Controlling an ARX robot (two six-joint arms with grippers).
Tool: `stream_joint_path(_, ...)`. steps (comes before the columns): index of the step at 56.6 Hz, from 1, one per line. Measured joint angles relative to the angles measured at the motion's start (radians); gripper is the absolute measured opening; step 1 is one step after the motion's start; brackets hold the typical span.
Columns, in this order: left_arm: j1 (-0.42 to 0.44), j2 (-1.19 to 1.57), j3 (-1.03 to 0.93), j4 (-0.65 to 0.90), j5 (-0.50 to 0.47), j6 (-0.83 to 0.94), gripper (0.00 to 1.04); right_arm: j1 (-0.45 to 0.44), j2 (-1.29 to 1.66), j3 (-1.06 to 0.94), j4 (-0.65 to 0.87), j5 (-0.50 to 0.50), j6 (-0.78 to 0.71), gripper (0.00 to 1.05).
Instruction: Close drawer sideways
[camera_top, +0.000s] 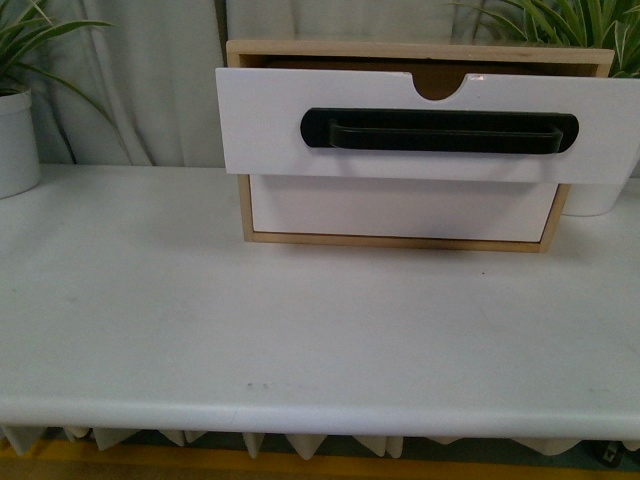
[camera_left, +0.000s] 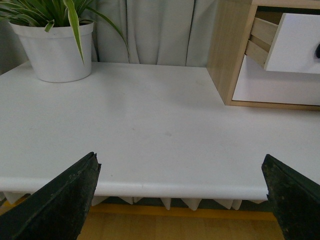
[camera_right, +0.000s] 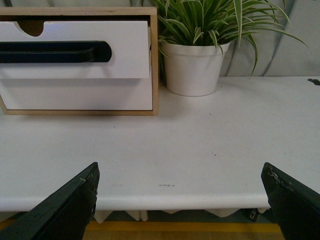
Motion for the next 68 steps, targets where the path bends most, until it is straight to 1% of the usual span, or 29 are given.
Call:
stream_joint_path(5, 0.0, 0.0, 0.0, 0.0, 0.0, 0.0, 0.98, 0.0, 0.0, 0.0, 0.0, 0.0, 0.0, 0.95)
stream_joint_path(7, -0.003, 0.002, 0.0, -0.002, -0.016, 0.002, 0.98, 0.007, 0.012, 0.008, -0.027, 0.015, 0.014, 0.95)
stream_joint_path(8, -0.016, 0.008, 0.002, -0.013, -0.035, 0.014, 0.98, 0.012, 0.028, 0.025, -0.072, 0.038, 0.034, 0.95)
stream_joint_path(9, -0.03, 0.015, 0.007, -0.027, -0.106, 0.032, 0.98, 0.014, 0.041, 0.035, -0.097, 0.052, 0.051, 0.95)
stream_joint_path(10, -0.042, 0.023, 0.01, -0.037, -0.14, 0.045, 0.98, 0.017, 0.071, 0.055, -0.14, 0.061, 0.071, 0.95)
stream_joint_path(11, -0.066, 0.04, 0.013, -0.044, -0.206, 0.068, 0.98, 0.018, 0.087, 0.064, -0.158, 0.062, 0.074, 0.95)
stream_joint_path(12, -0.077, 0.05, 0.014, -0.043, -0.238, 0.086, 0.98, 0.016, 0.118, 0.08, -0.182, 0.061, 0.086, 0.95)
stream_joint_path(13, -0.098, 0.068, 0.014, -0.039, -0.296, 0.106, 0.98, 0.014, 0.132, 0.085, -0.187, 0.057, 0.091, 0.95)
stream_joint_path(15, -0.122, 0.093, 0.013, -0.019, -0.357, 0.152, 0.98, -0.001, 0.184, 0.103, -0.187, 0.037, 0.093, 0.95)
stream_joint_path(18, -0.153, 0.134, 0.013, 0.052, -0.413, 0.255, 0.98, -0.026, 0.244, 0.133, -0.162, -0.001, 0.077, 0.95)
stream_joint_path(21, -0.164, 0.183, 0.013, 0.163, -0.414, 0.353, 0.98, -0.051, 0.304, 0.172, -0.119, -0.032, 0.039, 0.95)
stream_joint_path(22, -0.165, 0.21, 0.013, 0.216, -0.403, 0.414, 0.98, -0.056, 0.316, 0.181, -0.11, -0.039, 0.024, 0.95)
stream_joint_path(25, -0.164, 0.272, 0.013, 0.326, -0.367, 0.514, 0.98, -0.076, 0.378, 0.23, -0.075, -0.071, -0.036, 0.95)
stream_joint_path(27, -0.159, 0.344, 0.013, 0.436, -0.328, 0.604, 0.98, -0.082, 0.414, 0.262, -0.062, -0.085, -0.075, 0.95)
stream_joint_path(28, -0.158, 0.364, 0.013, 0.451, -0.314, 0.631, 0.98, -0.084, 0.44, 0.283, -0.055, -0.096, -0.103, 0.95)
stream_joint_path(29, -0.156, 0.405, 0.013, 0.521, -0.28, 0.683, 0.98, -0.084, 0.454, 0.294, -0.052, -0.101, -0.117, 0.95)
stream_joint_path(31, -0.155, 0.509, 0.016, 0.655, -0.208, 0.824, 0.98, -0.08, 0.517, 0.348, -0.055, -0.129, -0.19, 0.95)
stream_joint_path(32, -0.155, 0.549, 0.021, 0.705, -0.185, 0.864, 0.98, -0.074, 0.553, 0.379, -0.059, -0.138, -0.234, 0.95)
stream_joint_path(33, -0.156, 0.61, 0.031, 0.774, -0.127, 0.951, 0.98, -0.069, 0.577, 0.399, -0.061, -0.142, -0.264, 0.95)
stream_joint_path(36, -0.157, 0.733, 0.064, 0.886, -0.013, 1.106, 0.98, -0.051, 0.663, 0.482, -0.096, -0.167, -0.385, 0.95)
stream_joint_path(38, -0.157, 0.793, 0.087, 0.922, 0.044, 1.172, 0.98, -0.044, 0.703, 0.525, -0.112, -0.177, -0.434, 0.95)
stream_joint_path(44, -0.159, 0.923, 0.156, 0.933, 0.165, 1.33, 0.98, -0.04, 0.794, 0.629, -0.15, -0.202, -0.554, 0.95)
stream_joint_path(49, -0.171, 0.988, 0.207, 0.908, 0.208, 1.393, 0.98, -0.047, 0.879, 0.729, -0.201, -0.237, -0.614, 0.95)
stream_joint_path(56, -0.19, 1.072, 0.281, 0.89, 0.236, 1.447, 0.98, -0.06, 0.975, 0.839, -0.257, -0.266, -0.67, 0.95)
stream_joint_path(68, -0.241, 1.213, 0.414, 0.848, 0.238, 1.499, 0.98, -0.06, 1.115, 0.988, -0.348, -0.28, -0.755, 0.95)
